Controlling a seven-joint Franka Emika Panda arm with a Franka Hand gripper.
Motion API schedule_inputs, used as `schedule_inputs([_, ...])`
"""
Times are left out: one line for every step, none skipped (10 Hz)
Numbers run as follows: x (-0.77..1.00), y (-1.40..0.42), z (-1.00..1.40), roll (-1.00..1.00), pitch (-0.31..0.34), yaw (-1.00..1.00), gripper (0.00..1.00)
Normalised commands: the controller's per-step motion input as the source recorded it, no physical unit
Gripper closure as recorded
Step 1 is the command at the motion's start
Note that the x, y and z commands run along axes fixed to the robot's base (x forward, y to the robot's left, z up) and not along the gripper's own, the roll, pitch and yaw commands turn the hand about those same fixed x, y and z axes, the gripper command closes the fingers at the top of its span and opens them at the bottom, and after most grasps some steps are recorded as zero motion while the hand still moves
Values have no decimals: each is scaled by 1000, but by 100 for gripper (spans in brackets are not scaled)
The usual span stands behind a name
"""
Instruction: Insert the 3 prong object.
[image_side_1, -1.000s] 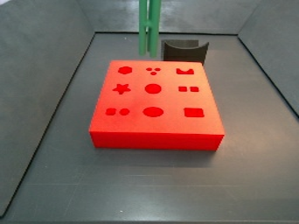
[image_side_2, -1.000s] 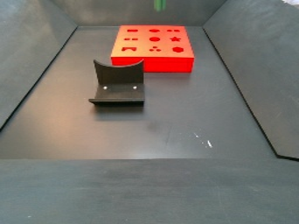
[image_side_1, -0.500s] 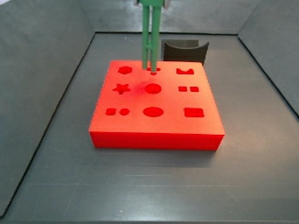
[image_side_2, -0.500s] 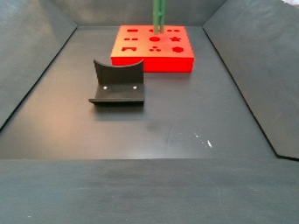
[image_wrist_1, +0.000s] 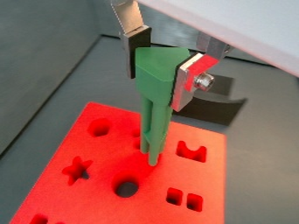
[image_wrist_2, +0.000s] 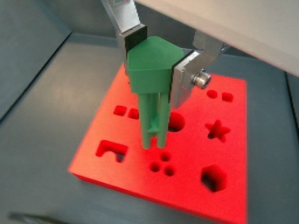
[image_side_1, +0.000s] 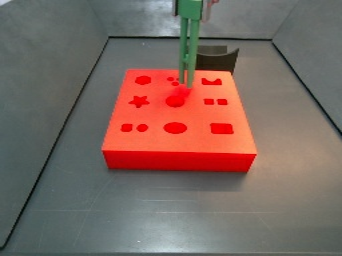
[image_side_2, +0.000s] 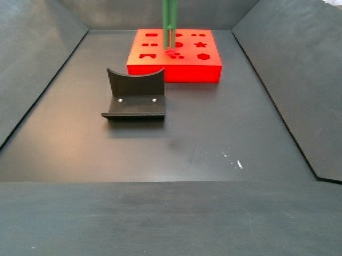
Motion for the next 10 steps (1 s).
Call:
schedule_inputs([0,91,280,-106,0,-766,100])
schedule_inputs([0,103,231,-31,21,-797,100])
schedule_inputs([0,51,174,-9,50,-871,100])
schedule_inputs([0,14,154,-1,60,-914,100])
schedule_inputs([0,151,0,-117,0,-700,100])
schedule_inputs([-6,266,-57,-147,-83,-411,100])
schedule_inputs([43,166,0,-137,-27,-251,100])
schedule_inputs([20,97,-60,-29,-9,-220,100])
schedule_inputs([0,260,-63,-46,0,-543,100])
schedule_inputs([11,226,-14,-104,0,-526,100])
